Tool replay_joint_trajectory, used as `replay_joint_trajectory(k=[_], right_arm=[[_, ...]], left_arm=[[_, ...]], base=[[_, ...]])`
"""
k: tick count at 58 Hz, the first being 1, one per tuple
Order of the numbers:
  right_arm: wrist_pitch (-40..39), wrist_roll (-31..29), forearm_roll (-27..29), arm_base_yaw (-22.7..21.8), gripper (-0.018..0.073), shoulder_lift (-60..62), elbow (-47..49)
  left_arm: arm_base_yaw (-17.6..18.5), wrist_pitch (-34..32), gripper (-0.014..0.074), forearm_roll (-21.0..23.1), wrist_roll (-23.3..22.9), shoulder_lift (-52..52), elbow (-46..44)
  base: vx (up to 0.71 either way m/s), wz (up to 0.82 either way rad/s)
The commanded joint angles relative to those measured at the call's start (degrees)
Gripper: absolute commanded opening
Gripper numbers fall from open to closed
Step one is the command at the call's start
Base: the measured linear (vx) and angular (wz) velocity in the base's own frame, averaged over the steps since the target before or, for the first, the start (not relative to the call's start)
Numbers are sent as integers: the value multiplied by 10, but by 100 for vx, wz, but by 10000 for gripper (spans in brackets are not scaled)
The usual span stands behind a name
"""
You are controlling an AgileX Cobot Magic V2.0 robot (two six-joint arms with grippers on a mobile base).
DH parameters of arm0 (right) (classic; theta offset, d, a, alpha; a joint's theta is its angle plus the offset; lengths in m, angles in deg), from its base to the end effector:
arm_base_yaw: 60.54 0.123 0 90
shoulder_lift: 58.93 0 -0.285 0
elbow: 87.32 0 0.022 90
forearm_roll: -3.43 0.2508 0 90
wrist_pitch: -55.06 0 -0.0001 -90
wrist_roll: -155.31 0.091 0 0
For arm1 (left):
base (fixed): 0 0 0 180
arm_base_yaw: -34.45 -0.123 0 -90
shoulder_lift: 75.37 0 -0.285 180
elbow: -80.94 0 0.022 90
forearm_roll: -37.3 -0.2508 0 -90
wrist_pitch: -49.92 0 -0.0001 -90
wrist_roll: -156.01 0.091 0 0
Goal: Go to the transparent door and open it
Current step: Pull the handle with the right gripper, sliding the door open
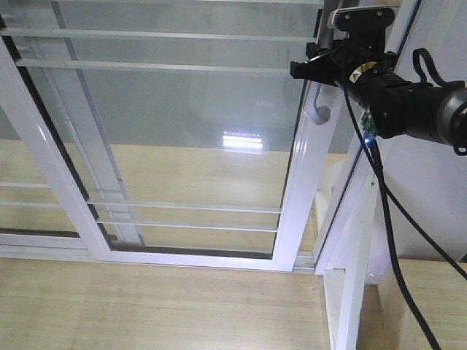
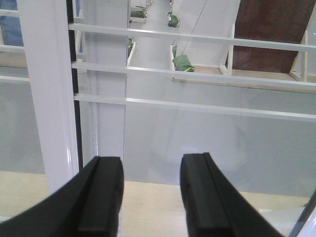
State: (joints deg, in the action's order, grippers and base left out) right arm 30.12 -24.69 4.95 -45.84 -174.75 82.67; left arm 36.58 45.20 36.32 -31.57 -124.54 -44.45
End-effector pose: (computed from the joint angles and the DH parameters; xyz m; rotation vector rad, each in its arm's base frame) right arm 0.4159 0.1081 0.2333 -0.1966 1.7540 0.1941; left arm 0.1522 -0.0058 0.2858 -0.0665 1.7290 -0.1136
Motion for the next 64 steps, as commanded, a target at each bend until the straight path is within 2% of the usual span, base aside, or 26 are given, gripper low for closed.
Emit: replay_joint_trajectory(k=[1, 32, 41, 48, 64], right_arm=[[-61, 0, -15, 21, 316, 32, 18], [-79, 0, -15, 90, 316, 32, 18], [-72, 43, -1, 88, 316, 61, 15], [9, 28, -2, 72, 316, 121, 15], [312, -65, -2, 12, 316, 274, 14]], left_arm=[[2, -47, 412, 5, -4, -1, -20], [2, -47, 412, 5, -4, -1, -20], [2, -47, 412, -1, -3, -1, -20], [2, -47, 412, -21, -3, -1, -20], [3, -56, 412, -29, -3, -1, -20]], base=[[0, 0], [0, 0], [0, 0], [0, 0], [0, 0]])
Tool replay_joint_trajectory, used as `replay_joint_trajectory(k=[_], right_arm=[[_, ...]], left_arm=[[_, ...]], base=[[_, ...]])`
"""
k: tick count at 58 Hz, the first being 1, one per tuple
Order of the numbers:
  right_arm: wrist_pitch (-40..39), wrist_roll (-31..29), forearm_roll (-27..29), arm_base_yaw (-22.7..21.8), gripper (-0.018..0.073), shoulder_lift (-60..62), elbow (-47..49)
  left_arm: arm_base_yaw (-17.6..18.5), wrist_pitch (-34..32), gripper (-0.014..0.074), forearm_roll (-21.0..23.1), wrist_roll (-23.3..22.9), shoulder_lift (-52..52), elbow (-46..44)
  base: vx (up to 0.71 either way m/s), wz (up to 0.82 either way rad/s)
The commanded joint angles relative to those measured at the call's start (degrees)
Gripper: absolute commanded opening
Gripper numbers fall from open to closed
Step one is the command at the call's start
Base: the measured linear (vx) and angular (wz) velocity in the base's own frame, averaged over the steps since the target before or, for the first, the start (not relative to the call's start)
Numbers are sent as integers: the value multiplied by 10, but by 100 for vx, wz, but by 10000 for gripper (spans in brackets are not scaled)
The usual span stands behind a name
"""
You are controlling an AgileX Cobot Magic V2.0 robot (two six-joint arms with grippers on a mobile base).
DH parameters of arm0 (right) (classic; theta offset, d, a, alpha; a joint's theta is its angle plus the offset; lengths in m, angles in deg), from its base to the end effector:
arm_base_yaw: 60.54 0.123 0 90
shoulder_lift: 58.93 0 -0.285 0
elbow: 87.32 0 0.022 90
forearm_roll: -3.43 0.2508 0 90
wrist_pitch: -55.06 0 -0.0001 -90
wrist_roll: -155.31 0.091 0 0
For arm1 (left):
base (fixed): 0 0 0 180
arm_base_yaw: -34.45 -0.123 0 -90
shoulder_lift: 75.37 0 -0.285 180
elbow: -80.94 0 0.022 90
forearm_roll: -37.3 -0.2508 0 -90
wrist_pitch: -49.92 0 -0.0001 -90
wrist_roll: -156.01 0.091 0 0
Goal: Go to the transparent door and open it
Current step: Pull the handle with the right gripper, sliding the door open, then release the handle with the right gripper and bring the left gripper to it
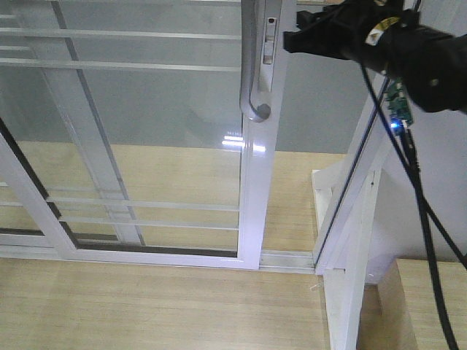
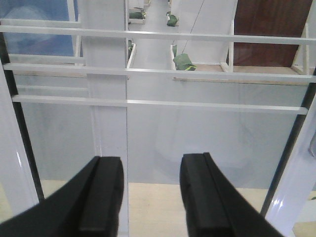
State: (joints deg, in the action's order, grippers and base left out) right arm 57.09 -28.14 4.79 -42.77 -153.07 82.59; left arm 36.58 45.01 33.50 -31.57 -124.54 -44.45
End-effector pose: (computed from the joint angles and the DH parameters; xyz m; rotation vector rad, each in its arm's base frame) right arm 0.3394 0.1089 0.3414 -0.3211 1.8309 0.1909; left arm 0.1523 -0.0062 0.2861 -0.0209 1.7263 -0.0812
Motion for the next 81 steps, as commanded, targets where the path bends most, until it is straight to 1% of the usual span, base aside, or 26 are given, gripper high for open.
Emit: replay_joint_trajectory(k=[1, 7, 14, 17, 22, 29, 32, 36, 41, 50, 59, 65, 75, 81], right_arm=[[54, -36, 0, -26, 316, 72, 11], [63, -41, 1, -56, 316, 139, -40], [68, -41, 1, -80, 316, 226, -143], [70, -41, 2, -84, 316, 267, -189], [70, -41, 2, -84, 316, 324, -250], [81, -39, 3, -84, 316, 391, -302], [90, -38, 3, -84, 316, 412, -317], [105, -38, 3, -84, 316, 435, -329], [124, -38, 3, -84, 316, 449, -336], [144, -38, 3, -84, 316, 451, -337], [144, -39, 3, -84, 316, 451, -337], [144, -39, 3, -84, 316, 451, -337], [144, -39, 3, -84, 316, 451, -337], [144, -39, 3, -84, 316, 451, -337]], left_arm=[[3, -53, 412, -1, -3, -1, -20], [12, -54, 414, -3, -3, -1, -20], [44, -69, 414, -23, -4, -16, -20], [63, -87, 414, -33, -4, -29, -20], [93, -127, 414, -33, -4, -59, -21], [128, -197, 426, -33, -4, -120, -22], [143, -214, 435, -33, -5, -153, -34], [163, -231, 451, -36, -5, -198, -62], [180, -254, 463, -57, -5, -260, -106], [208, -275, 463, -78, -5, -376, -217], [220, -276, 463, -76, -7, -476, -330], [231, -276, 463, -77, -32, -534, -394], [241, -275, 463, -77, -37, -607, -472], [248, -275, 463, -78, -61, -638, -508]], base=[[0, 0], [0, 0], [0, 0], [0, 0], [0, 0], [0, 0], [0, 0], [0, 0], [0, 0], [0, 0], [0, 0], [0, 0], [0, 0], [0, 0]])
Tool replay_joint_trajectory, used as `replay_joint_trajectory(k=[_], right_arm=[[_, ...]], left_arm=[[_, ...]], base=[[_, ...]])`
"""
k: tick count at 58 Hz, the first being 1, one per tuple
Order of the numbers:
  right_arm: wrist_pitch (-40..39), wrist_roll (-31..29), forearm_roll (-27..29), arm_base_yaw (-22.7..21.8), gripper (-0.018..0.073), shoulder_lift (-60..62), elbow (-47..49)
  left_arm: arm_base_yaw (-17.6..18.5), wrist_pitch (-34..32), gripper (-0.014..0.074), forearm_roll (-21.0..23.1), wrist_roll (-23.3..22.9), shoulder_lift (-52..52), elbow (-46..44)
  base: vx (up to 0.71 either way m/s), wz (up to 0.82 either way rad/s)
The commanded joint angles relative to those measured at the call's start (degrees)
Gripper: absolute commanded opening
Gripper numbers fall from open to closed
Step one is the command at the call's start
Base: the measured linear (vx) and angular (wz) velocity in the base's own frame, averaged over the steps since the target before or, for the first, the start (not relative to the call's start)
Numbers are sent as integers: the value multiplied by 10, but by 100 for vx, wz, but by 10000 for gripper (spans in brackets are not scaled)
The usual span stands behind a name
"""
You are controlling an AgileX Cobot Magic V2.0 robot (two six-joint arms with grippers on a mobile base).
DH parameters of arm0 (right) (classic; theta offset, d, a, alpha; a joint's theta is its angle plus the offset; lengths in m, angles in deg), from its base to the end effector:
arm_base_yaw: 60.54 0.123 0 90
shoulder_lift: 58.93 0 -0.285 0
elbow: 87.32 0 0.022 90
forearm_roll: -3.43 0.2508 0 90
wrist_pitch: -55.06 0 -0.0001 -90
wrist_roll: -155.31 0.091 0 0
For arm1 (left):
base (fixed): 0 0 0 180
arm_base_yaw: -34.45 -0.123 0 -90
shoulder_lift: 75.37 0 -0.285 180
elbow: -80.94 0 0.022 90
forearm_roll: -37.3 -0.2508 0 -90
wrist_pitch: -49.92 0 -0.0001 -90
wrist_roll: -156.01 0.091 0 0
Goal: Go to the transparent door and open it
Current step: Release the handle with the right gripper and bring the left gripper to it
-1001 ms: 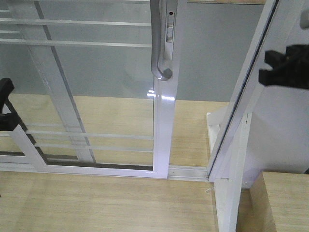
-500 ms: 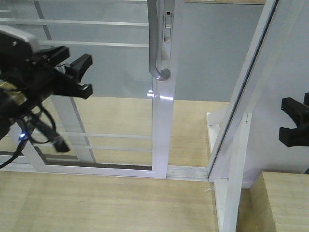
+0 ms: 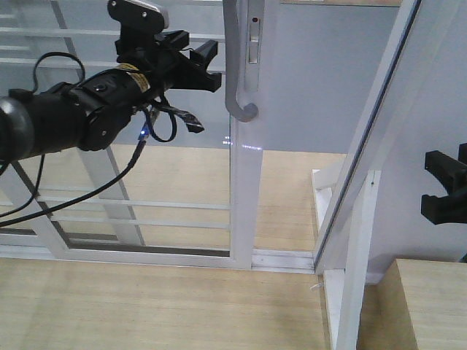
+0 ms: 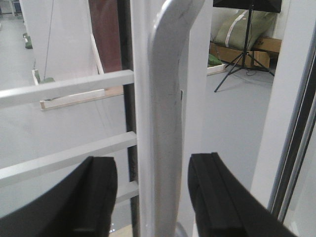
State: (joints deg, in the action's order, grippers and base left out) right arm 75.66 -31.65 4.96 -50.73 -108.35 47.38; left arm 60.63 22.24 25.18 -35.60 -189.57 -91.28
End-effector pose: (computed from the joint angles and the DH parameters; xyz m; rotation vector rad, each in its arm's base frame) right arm 0.1463 0.0262 0.3017 -0.2746 1.9942 0.0571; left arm 0.3833 -0.1983 0.2611 0.4398 1.6143 -0.4384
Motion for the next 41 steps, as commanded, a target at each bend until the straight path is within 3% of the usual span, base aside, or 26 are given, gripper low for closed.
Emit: replay_joint_trajectory(k=[1, 41], right_arm=[[-42, -4, 1, -4, 316, 3, 15], [-42, -4, 1, -4, 316, 3, 15]], left_arm=[[8, -47, 463, 5, -24, 7, -43], [17, -4, 439, 7, -25, -108, -198]], base=[[0, 0], [0, 0]])
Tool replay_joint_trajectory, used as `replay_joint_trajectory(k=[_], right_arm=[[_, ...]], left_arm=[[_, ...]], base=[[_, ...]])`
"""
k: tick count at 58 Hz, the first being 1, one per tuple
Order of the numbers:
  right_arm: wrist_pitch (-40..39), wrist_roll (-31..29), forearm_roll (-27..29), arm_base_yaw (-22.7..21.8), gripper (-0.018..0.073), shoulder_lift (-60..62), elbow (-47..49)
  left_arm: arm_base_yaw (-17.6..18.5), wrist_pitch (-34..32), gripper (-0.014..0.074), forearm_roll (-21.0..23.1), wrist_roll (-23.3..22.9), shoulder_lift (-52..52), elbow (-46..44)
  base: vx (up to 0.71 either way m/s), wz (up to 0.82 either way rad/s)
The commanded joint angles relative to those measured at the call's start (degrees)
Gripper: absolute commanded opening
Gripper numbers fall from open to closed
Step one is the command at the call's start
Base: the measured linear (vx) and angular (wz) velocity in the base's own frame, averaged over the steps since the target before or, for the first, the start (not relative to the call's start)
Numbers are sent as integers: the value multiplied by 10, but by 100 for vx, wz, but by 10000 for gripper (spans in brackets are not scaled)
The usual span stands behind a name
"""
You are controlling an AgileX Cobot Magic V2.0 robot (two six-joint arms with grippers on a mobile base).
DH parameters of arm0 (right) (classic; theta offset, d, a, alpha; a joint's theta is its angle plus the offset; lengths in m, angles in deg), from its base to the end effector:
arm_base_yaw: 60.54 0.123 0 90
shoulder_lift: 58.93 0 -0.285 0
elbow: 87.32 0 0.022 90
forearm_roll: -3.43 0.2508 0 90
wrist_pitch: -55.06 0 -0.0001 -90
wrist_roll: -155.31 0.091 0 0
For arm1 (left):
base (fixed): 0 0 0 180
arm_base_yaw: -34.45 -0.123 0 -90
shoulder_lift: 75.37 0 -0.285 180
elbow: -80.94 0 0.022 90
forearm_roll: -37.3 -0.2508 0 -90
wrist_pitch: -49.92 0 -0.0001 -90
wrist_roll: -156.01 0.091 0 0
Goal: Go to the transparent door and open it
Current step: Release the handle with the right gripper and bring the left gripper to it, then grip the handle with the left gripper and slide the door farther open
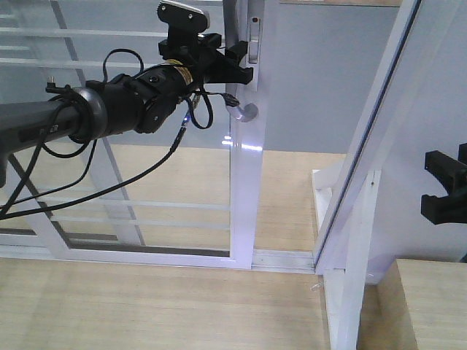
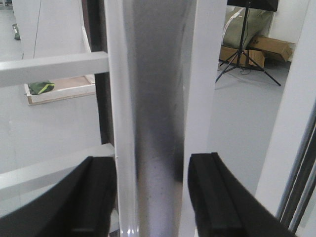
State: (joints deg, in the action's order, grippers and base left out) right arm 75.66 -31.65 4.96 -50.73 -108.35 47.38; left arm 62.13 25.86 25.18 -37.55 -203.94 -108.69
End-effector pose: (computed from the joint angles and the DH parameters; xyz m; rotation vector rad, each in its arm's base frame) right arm 0.1463 0.0262 0.3017 -0.2746 1.9942 0.0571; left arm 0.4375 -0.2383 0.2352 0.4317 1.6291 -0.4685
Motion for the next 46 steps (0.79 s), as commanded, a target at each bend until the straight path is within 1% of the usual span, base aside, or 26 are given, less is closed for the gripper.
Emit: replay_joint_trajectory(k=[1, 11, 16, 23, 32, 36, 46], right_arm=[[-42, -4, 1, -4, 316, 3, 15], [-42, -4, 1, -4, 316, 3, 15], [-42, -4, 1, -4, 316, 3, 15], [-42, -4, 1, -4, 316, 3, 15], [-42, -4, 1, -4, 316, 3, 15], [-42, -4, 1, -4, 316, 3, 15], [-42, -4, 1, -4, 316, 3, 15]], left_arm=[[2, -37, 431, 7, -5, 36, -23], [-3, -18, 358, 7, -5, 34, -23], [-9, -19, 341, 13, -5, 34, -23], [-23, -18, 339, 14, -5, 34, -23], [-39, -17, 339, 43, -4, 36, -23], [-45, -15, 339, 42, -4, 36, -23], [-55, 24, 339, 42, -3, 45, -23]], base=[[0, 0], [0, 0], [0, 0], [0, 0], [0, 0], [0, 0], [0, 0]])
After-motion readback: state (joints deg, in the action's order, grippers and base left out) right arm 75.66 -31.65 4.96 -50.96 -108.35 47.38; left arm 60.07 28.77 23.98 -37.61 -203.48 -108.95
